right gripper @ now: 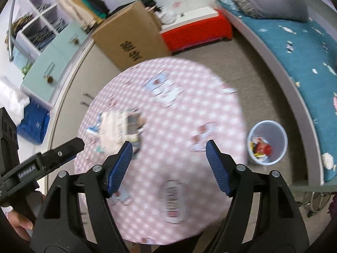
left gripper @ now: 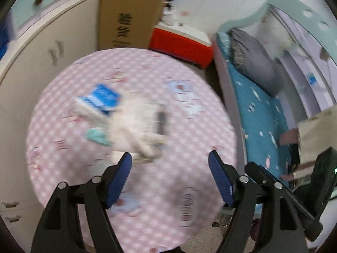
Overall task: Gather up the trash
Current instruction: 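Grasp the teal strip with the left tool while the right tool grasps the newspaper bundle, then carry the teal strip and newspaper over the blue bucket and open both tools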
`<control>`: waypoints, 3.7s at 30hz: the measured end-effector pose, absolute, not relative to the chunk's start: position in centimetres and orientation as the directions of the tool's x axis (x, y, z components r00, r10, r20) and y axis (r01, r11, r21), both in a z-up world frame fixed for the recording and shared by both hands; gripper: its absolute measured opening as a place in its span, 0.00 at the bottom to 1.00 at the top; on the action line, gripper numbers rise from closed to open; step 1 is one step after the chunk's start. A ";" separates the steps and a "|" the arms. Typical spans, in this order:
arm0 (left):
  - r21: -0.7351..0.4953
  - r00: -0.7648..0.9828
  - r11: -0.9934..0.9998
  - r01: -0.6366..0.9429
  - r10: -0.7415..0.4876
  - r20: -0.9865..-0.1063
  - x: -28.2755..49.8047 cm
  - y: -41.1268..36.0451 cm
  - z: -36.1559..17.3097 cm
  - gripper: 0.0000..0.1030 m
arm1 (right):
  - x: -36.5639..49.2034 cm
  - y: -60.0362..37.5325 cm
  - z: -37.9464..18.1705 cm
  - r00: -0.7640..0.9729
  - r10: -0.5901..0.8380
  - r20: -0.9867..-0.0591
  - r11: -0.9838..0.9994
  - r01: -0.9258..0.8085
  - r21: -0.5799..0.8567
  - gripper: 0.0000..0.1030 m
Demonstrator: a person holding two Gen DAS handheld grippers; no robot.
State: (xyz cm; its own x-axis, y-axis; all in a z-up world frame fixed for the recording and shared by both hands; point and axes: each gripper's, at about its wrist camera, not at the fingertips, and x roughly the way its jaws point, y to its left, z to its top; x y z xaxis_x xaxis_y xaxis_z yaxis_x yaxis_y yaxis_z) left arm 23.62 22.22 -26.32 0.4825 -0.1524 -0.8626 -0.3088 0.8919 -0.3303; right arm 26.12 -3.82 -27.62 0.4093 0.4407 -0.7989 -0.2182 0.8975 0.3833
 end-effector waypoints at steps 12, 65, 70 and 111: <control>-0.306 0.411 0.841 -0.446 -0.111 -0.905 21.1 33.1 -31.4 0.71 | 26.4 5.4 -35.5 0.278 0.502 -0.819 0.861 -0.065 0.505 0.75; -0.207 0.268 0.879 -0.430 -0.095 -0.959 26.7 29.0 -39.4 0.16 | 29.7 -3.8 -34.7 0.370 0.501 -0.782 0.855 -0.071 0.514 0.29; -0.273 0.324 0.849 -0.452 -0.129 -0.937 24.6 27.8 -36.8 0.15 | 29.5 -5.2 -33.2 0.372 0.538 -0.756 0.834 -0.103 0.543 0.29; -0.338 0.289 0.941 0.012 -0.327 -0.900 42.0 -14.5 -32.2 0.16 | 36.3 -41.2 -34.5 0.473 0.336 -0.815 0.869 0.179 0.462 0.70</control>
State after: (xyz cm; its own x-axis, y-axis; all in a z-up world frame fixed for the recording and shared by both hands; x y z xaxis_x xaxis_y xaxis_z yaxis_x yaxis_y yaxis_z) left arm 41.99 -14.46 -32.18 0.2894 -0.3272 -0.8996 0.0118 0.9409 -0.3384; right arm 36.32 -41.22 -34.51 0.4730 0.3358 -0.8146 0.1787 0.8688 0.4619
